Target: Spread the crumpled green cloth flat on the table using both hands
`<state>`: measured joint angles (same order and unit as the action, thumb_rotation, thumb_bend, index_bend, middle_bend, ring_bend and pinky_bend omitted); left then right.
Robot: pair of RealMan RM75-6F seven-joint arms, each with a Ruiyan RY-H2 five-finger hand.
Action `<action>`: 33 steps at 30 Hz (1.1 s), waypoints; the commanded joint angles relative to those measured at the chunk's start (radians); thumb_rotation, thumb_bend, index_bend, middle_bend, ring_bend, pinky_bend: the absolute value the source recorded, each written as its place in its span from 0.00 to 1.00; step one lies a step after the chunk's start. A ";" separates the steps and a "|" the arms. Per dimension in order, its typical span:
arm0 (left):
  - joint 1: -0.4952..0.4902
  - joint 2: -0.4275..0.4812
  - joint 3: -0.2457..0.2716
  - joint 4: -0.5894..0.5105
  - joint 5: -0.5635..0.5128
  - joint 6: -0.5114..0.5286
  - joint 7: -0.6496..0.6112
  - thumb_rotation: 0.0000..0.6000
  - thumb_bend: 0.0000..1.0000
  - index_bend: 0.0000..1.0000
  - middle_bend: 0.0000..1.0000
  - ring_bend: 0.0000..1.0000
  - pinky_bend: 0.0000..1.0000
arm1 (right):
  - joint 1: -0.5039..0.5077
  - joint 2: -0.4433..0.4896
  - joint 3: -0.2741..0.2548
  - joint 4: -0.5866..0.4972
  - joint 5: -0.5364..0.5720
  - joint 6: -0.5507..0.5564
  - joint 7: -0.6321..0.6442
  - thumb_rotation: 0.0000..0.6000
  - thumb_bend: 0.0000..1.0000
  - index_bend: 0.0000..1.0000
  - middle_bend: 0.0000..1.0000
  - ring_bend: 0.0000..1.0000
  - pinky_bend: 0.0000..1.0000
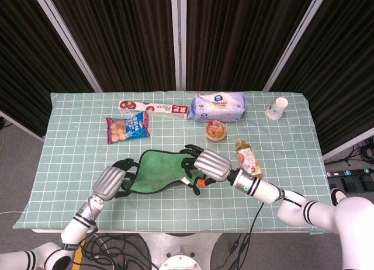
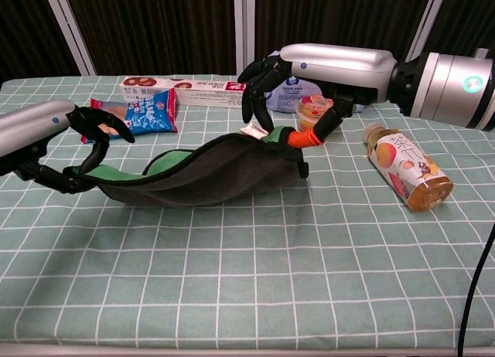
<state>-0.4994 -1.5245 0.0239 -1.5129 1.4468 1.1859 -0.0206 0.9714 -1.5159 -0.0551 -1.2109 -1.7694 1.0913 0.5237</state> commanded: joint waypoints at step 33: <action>-0.048 0.098 0.034 -0.132 -0.086 -0.243 0.214 0.38 0.08 0.28 0.21 0.17 0.23 | -0.057 -0.077 -0.104 0.025 -0.076 -0.028 -0.209 0.95 0.33 0.63 0.30 0.05 0.06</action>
<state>-0.5422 -1.4346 0.0579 -1.6353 1.3695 0.9511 0.1847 0.9200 -1.5912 -0.1508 -1.1854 -1.8347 1.0598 0.3363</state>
